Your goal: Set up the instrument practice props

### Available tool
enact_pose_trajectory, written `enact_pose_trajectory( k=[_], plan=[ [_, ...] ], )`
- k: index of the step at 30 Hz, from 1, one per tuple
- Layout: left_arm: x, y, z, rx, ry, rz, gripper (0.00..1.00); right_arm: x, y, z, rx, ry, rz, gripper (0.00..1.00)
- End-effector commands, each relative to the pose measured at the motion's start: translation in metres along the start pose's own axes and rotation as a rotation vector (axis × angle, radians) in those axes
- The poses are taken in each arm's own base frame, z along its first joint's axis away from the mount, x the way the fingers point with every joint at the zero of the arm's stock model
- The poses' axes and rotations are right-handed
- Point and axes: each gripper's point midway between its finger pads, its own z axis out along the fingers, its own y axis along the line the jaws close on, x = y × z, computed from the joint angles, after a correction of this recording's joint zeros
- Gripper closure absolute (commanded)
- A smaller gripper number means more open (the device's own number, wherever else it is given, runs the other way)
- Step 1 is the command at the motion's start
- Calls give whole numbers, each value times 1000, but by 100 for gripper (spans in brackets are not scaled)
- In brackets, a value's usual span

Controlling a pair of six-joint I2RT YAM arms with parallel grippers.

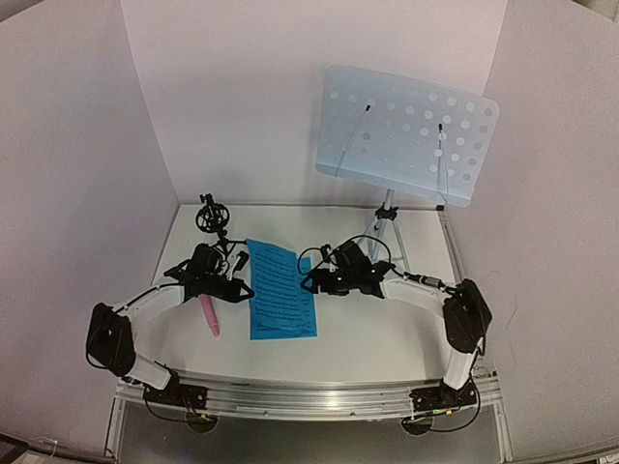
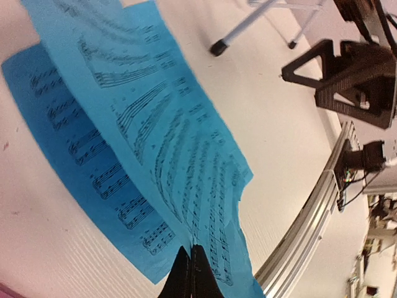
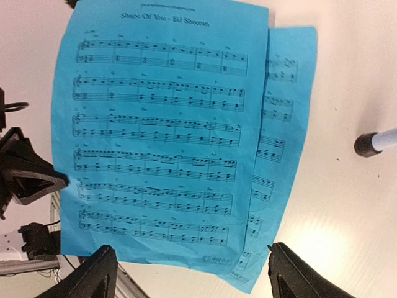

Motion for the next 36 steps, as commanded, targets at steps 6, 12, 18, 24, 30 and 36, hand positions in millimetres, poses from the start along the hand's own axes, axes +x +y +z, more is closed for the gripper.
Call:
enact_pose_trajectory(
  k=[6,12,18,24,30,36],
  plan=[
    [-20,-75,-61,84,-131,686,100,-27,31,-42,-165,-73,-204,16],
    [-22,-89,-86,52,-170,859,100,-54,38,-61,-265,-180,-267,17],
    [-32,-119,-116,89,-271,931,100,-69,65,-73,-364,-248,-363,16],
    [-36,-142,-132,167,-345,891,100,-78,68,-75,-414,-266,-357,16],
    [-41,-147,-131,202,-367,881,100,-73,112,-101,-632,-252,-475,21],
    [-58,-152,-136,197,-421,857,100,-65,122,-110,-705,-206,-480,42]
  ],
)
